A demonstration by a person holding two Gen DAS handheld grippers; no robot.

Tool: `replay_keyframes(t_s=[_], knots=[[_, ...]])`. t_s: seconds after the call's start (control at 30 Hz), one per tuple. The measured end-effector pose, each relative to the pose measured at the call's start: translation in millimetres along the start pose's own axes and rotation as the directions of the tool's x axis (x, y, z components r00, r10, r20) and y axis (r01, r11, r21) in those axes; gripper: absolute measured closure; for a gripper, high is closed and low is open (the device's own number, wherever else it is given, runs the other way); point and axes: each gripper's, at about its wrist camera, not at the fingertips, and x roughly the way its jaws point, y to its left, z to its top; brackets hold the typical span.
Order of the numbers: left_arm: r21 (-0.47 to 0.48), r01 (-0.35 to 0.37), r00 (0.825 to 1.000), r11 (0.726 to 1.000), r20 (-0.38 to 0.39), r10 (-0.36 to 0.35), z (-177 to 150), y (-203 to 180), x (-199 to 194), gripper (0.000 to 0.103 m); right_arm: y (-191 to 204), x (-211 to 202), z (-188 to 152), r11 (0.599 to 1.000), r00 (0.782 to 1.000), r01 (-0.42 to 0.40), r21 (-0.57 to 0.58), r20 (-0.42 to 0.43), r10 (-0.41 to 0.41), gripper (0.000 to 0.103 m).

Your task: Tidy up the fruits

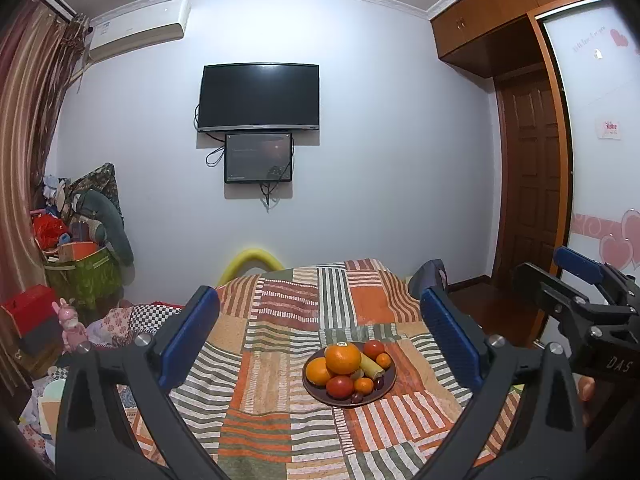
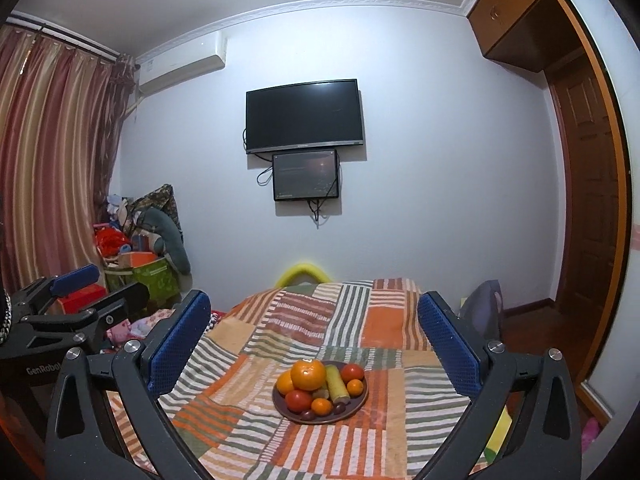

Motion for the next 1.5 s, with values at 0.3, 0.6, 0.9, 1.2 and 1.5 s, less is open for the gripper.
replay_keyframes(t_s=[0.3,0.6,0.9,1.2,1.5], knots=[[-0.007,0.021,1.0,1.0,-0.01,-0.022,-0.7,-2.5,0.9,0.0,0.1,-4.0,0.4,1.0,1.0,0.015,-0.011,0.005,-0.015,0.0],[-0.014,0.026,1.0,1.0,-0.011,-0.026,1.5,-1.9,0.2,0.0,0.7,-5.4,2.5,1.0,1.0,0.017,-0.015,0.005,-0.017,0.0],[-0.014,0.029,0.999,0.999,-0.015,-0.029,2.0,-2.2,0.7,0.0,0.3,-7.2,5.6,1.0,1.0,0.017,-0.019,0.01,-0.017,0.0],[-0.017,0.036,0.999,0.999,-0.023,-0.036,1.9,-1.9,1.6,0.0,0.7,-6.9,7.0,1.0,1.0,0.019,-0.024,0.008,-0.019,0.0],[-0.015,0.032,0.999,0.999,-0.02,-0.032,0.7,-2.3,1.3,0.0,-0.2,-5.7,6.6,0.999,1.0,0.024,-0.023,0.008,-0.024,0.0]])
